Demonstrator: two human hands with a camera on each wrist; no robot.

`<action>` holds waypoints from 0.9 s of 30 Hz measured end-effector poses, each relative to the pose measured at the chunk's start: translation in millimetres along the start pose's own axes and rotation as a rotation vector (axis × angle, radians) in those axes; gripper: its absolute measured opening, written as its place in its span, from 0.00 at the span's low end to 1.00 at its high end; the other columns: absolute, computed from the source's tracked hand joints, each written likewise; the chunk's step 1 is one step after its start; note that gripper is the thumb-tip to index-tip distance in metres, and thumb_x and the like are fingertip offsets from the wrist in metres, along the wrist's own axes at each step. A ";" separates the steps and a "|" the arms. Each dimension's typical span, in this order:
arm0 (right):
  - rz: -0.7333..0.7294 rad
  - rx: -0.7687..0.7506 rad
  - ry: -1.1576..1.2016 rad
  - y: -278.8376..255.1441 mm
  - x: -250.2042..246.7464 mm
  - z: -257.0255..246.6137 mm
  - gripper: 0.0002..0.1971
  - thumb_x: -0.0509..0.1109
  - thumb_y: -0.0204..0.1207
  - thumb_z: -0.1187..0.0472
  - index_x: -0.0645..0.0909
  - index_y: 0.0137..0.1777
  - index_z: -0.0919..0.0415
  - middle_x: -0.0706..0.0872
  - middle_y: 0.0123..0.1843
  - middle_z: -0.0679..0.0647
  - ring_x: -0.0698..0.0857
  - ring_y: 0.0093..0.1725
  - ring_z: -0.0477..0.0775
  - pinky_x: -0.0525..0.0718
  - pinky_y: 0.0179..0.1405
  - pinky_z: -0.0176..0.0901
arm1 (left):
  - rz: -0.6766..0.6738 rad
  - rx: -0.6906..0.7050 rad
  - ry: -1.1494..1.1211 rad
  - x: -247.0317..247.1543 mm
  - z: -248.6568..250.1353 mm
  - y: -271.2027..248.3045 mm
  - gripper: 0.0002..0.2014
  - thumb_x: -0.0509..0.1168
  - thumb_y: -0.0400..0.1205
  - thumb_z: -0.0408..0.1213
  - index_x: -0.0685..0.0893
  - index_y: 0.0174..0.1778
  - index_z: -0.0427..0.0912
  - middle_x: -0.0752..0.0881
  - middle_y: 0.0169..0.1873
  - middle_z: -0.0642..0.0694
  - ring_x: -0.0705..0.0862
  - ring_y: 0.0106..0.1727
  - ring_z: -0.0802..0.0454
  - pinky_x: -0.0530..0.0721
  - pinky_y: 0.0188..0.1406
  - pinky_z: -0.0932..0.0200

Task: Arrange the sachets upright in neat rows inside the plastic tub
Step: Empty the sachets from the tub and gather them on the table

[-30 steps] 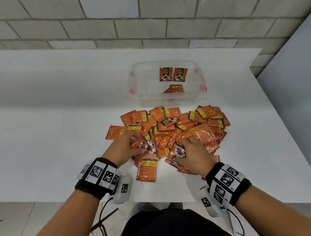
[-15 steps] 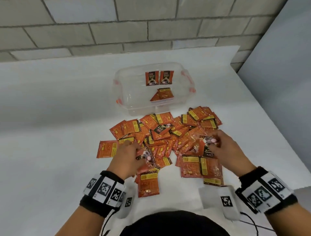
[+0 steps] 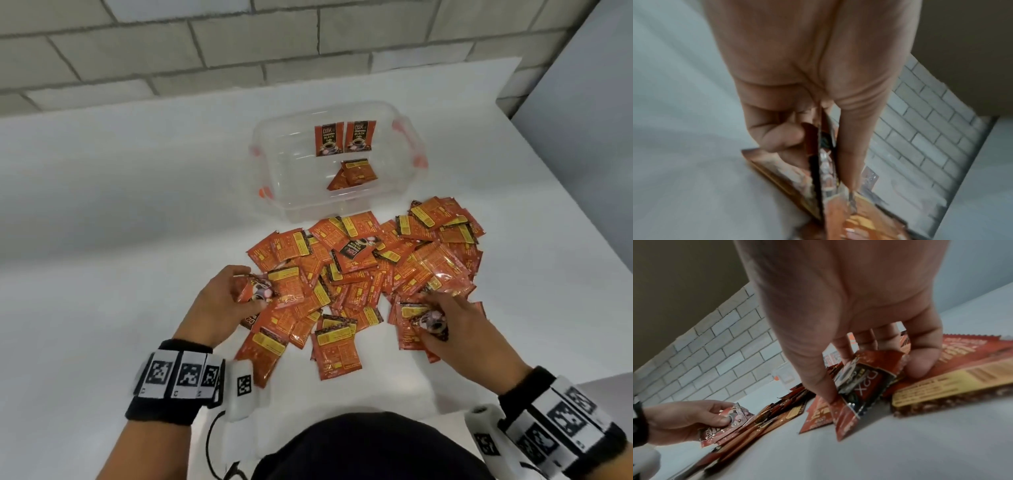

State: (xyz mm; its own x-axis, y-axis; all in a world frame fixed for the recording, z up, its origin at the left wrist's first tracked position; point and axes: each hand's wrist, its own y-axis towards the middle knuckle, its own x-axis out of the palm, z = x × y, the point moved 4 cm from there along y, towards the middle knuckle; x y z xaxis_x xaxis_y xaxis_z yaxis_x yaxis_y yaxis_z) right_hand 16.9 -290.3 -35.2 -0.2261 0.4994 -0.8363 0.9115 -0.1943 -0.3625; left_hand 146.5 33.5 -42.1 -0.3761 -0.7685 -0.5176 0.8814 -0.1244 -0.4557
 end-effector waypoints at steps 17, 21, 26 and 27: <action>-0.018 0.033 0.013 15.5 6.3 -0.6 0.27 0.75 0.70 0.57 0.73 0.69 0.59 0.85 0.59 0.56 0.84 0.54 0.56 0.80 0.48 0.42 | 0.111 -0.089 0.656 0.7 -9.6 5.8 0.32 0.73 0.73 0.57 0.75 0.69 0.44 0.72 0.63 0.39 0.68 0.66 0.39 0.72 0.64 0.48; 0.020 -0.002 -0.026 16.2 5.6 -4.5 0.26 0.78 0.66 0.58 0.74 0.63 0.58 0.78 0.58 0.56 0.80 0.54 0.57 0.78 0.49 0.43 | 0.140 -0.104 0.656 0.3 -4.6 4.4 0.34 0.73 0.71 0.59 0.74 0.67 0.42 0.72 0.62 0.40 0.67 0.67 0.40 0.72 0.63 0.47; 0.096 -0.082 -0.046 14.2 5.2 -7.9 0.23 0.81 0.62 0.60 0.75 0.54 0.59 0.71 0.50 0.52 0.73 0.54 0.58 0.70 0.47 0.43 | 0.107 -0.117 0.442 -3.7 -5.9 5.4 0.27 0.78 0.69 0.49 0.74 0.56 0.42 0.82 0.51 0.45 0.79 0.56 0.45 0.77 0.50 0.55; 0.094 -0.096 -0.024 13.2 3.6 -10.8 0.21 0.80 0.63 0.61 0.73 0.52 0.57 0.72 0.49 0.50 0.74 0.51 0.56 0.70 0.43 0.40 | 0.092 -0.120 0.358 -4.7 -4.9 4.0 0.24 0.79 0.70 0.45 0.74 0.54 0.43 0.83 0.46 0.47 0.81 0.50 0.48 0.78 0.43 0.58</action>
State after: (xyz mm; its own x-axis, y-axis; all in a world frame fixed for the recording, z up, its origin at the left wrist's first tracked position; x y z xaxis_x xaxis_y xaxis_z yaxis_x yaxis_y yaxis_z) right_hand 31.9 -281.9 -38.6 -0.1448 0.4624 -0.8747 0.9576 -0.1570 -0.2415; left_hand 150.4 39.6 -45.0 -0.3918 -0.5030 -0.7704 0.8844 0.0251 -0.4661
